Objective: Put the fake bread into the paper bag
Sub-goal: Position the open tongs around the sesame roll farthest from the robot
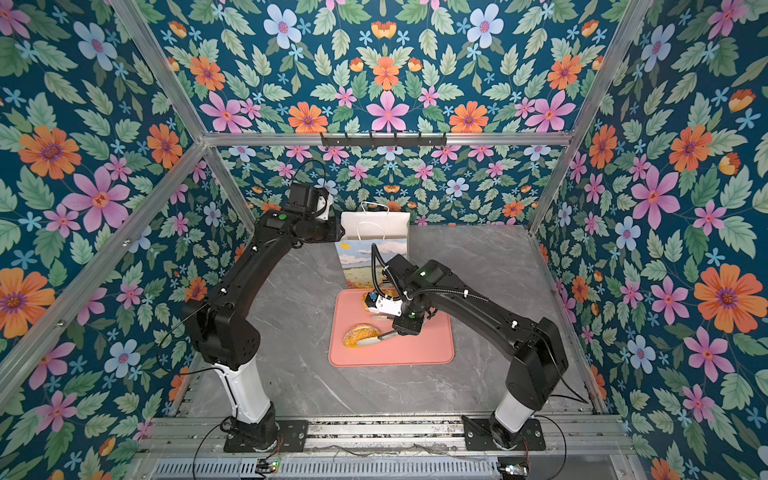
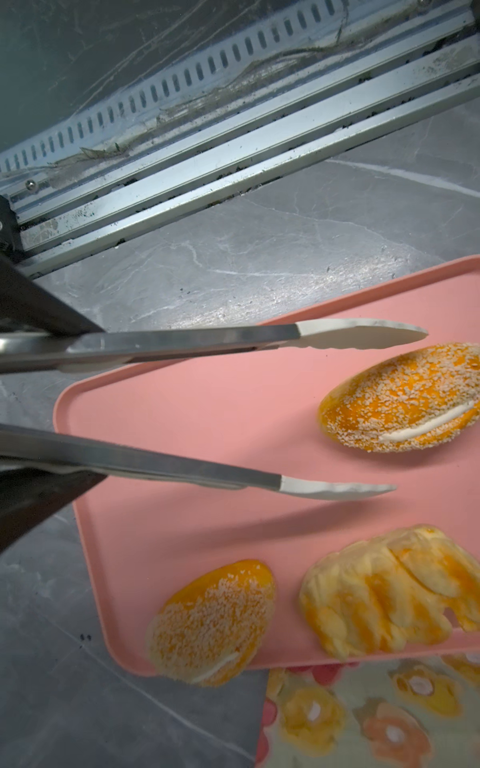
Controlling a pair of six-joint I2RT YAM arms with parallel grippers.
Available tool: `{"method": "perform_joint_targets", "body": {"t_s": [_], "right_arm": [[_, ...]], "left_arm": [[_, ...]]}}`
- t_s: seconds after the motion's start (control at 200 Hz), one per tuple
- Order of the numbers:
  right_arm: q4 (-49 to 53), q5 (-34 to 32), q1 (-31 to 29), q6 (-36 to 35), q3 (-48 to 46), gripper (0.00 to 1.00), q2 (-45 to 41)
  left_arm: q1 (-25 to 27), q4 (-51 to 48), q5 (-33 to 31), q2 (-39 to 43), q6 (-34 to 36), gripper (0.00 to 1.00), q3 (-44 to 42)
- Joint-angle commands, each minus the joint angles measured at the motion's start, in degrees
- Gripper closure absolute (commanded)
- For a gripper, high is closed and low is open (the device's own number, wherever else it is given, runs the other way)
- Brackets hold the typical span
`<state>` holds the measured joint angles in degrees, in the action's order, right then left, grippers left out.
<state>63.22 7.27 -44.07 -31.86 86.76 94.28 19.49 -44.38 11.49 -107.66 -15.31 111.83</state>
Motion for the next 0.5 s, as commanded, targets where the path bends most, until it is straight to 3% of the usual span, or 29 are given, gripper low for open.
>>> {"method": "perform_joint_targets", "body": {"t_s": [0.0, 0.495], "right_arm": [[1.42, -2.14, -0.05, -0.04, 1.27, 0.53, 2.16], [2.03, 2.4, -0.05, -3.43, 5.49, 0.52, 5.69]], "left_arm": [[-0.06, 0.87, 0.12, 0.87, -0.25, 0.62, -0.23], [-0.06, 0.57, -0.05, 1.05, -0.16, 0.62, 0.23]]}}
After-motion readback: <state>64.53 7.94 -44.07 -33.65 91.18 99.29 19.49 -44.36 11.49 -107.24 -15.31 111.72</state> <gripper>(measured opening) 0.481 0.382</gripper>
